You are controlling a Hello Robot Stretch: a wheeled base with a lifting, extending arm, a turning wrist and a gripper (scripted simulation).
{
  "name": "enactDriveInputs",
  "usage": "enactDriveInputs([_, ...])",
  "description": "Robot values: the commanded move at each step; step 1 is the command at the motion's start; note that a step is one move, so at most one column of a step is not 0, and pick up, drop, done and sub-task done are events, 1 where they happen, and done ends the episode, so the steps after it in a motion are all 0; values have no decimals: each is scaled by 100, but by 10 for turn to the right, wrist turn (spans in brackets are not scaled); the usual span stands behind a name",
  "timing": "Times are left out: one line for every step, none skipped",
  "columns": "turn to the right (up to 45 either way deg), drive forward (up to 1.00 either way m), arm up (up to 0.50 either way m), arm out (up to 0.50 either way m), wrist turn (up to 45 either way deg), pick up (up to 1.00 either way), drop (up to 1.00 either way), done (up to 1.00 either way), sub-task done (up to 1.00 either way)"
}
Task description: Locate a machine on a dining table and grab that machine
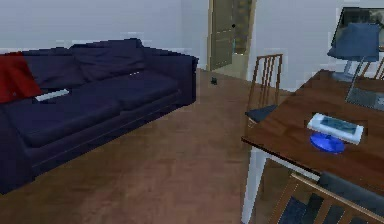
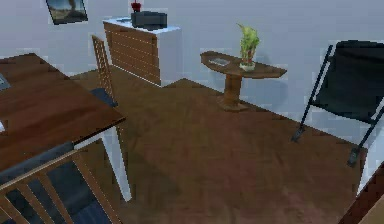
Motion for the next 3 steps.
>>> enactDriveInputs([0,60,0,0,0,0,0,0,0])
enactDriveInputs([-90,0,0,0,0,0,0,0,0])
enactDriveInputs([0,50,0,0,0,0,0,0,0])
